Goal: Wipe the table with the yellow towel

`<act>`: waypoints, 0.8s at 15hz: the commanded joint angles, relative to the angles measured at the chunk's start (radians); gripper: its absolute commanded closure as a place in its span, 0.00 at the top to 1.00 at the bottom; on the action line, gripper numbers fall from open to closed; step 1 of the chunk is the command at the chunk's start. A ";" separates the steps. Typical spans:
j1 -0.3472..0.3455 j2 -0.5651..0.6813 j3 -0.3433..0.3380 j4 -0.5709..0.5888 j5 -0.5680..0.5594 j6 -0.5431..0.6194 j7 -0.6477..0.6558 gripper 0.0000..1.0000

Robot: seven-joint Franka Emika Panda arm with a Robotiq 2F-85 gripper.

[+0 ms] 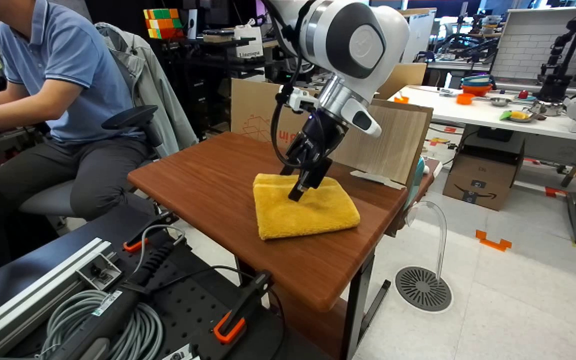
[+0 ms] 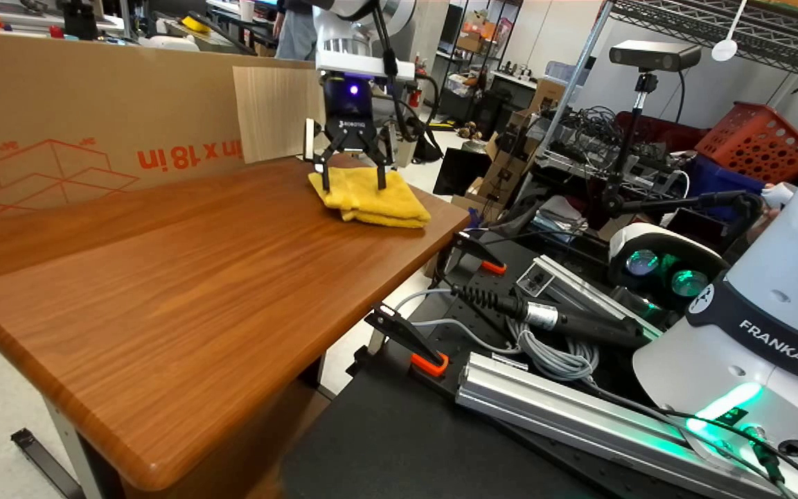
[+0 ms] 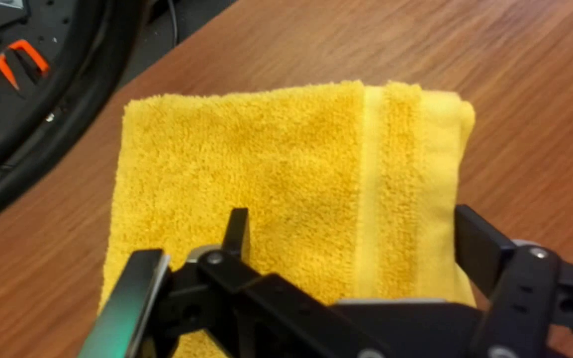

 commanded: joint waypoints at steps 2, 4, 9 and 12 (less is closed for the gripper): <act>0.002 -0.043 -0.016 -0.030 0.002 -0.018 -0.012 1.00; 0.002 -0.084 -0.019 -0.051 0.001 -0.031 -0.012 1.00; -0.018 -0.156 -0.005 -0.132 0.045 0.050 -0.086 1.00; -0.030 -0.182 0.001 -0.170 0.058 0.109 -0.160 1.00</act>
